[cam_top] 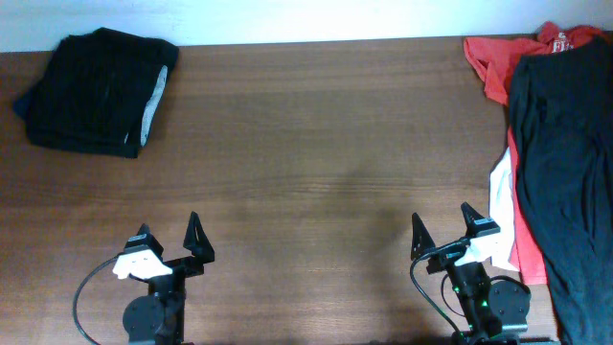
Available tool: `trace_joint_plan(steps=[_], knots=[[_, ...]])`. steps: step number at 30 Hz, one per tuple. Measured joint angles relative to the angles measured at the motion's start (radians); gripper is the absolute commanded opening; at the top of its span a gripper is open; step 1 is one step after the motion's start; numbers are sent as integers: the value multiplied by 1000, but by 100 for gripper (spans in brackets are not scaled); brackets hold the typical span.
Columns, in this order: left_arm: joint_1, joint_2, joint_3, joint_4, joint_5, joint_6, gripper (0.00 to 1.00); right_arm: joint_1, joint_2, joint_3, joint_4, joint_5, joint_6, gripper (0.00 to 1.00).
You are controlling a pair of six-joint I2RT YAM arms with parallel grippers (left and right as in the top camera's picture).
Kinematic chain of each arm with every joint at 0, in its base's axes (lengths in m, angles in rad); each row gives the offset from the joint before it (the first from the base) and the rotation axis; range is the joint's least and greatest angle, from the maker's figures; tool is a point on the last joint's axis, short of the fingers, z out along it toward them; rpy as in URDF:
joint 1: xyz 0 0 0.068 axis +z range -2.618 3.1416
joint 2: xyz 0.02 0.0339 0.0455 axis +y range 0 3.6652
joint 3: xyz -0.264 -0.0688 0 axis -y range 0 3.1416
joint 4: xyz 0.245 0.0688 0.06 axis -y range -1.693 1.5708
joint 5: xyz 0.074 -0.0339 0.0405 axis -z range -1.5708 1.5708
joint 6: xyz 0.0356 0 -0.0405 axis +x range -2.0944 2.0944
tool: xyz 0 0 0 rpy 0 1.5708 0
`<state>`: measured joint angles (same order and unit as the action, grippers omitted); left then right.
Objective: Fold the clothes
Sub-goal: 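Move the right gripper toward the clothes pile on the right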
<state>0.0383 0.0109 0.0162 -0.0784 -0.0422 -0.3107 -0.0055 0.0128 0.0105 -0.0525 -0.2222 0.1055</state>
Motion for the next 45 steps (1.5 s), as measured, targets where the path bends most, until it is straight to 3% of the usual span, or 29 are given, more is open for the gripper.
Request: trace_joint_plan(steps=[41, 43, 45], knots=[[0, 0, 0, 0, 0, 0, 99, 0, 0, 0, 0, 0, 0, 99], [0, 0, 0, 0, 0, 0, 99, 0, 0, 0, 5, -48, 73, 99], [0, 0, 0, 0, 0, 0, 99, 0, 0, 0, 10, -177, 243, 99]])
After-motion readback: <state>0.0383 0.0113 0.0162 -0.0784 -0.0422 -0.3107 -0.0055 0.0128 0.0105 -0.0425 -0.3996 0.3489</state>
